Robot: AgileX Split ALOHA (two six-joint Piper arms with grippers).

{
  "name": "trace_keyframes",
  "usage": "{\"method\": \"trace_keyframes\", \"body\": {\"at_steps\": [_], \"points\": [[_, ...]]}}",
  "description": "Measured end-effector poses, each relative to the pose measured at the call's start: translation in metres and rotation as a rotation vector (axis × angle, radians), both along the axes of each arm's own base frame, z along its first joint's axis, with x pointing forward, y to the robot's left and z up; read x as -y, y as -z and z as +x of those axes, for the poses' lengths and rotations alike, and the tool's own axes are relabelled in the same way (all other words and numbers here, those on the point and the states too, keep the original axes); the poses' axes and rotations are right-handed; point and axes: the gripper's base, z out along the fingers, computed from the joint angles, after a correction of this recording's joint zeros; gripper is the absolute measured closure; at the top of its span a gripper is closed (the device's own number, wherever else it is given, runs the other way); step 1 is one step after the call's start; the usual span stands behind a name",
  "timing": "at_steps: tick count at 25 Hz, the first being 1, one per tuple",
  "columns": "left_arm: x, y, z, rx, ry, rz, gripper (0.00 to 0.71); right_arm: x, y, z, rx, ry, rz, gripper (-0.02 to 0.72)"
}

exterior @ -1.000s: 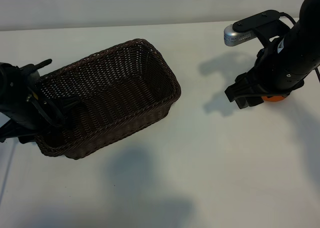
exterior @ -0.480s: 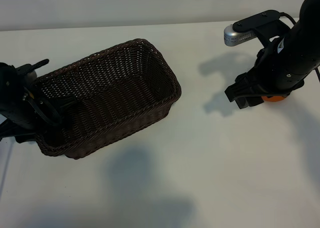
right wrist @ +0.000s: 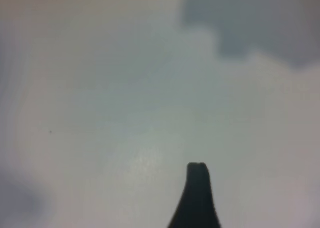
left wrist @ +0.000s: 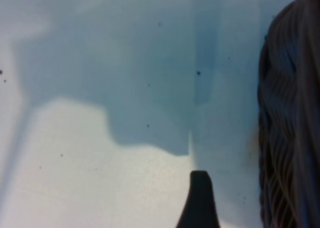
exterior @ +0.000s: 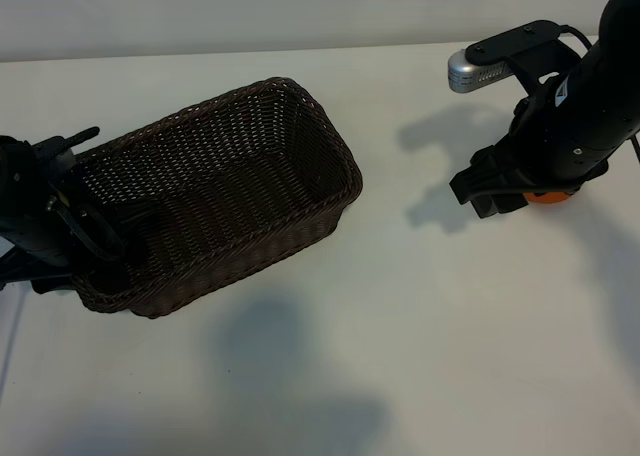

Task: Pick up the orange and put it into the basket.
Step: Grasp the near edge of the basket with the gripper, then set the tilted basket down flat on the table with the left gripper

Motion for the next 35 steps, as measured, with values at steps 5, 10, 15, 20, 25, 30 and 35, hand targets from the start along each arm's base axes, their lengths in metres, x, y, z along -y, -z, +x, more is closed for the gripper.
{"method": "trace_keyframes", "body": {"at_steps": [5, 10, 15, 20, 25, 30, 35], "points": [[0.0, 0.0, 0.001, 0.007, -0.001, -0.001, 0.246, 0.0, 0.0, -0.001, -0.01, -0.001, -0.003, 0.142], [0.0, 0.0, 0.001, 0.012, -0.004, -0.002, 0.294, 0.0, 0.0, -0.001, -0.014, -0.001, -0.004, 0.142], [0.0, 0.0, 0.001, 0.012, 0.007, 0.0, 0.295, 0.0, 0.0, -0.001, -0.014, -0.001, -0.004, 0.143], [0.003, -0.008, 0.001, 0.041, 0.023, -0.038, 0.295, 0.0, 0.0, -0.001, -0.015, -0.001, -0.004, 0.143], [-0.005, -0.028, 0.0, 0.121, -0.007, -0.114, 0.303, 0.0, 0.0, -0.001, -0.015, -0.001, -0.004, 0.143], [-0.018, -0.047, -0.003, 0.19, 0.0, -0.175, 0.448, 0.0, 0.0, -0.001, -0.016, -0.003, -0.005, 0.143], [-0.022, -0.055, -0.004, 0.238, 0.012, -0.245, 0.448, 0.0, 0.0, -0.001, -0.017, -0.003, -0.005, 0.143]]}}
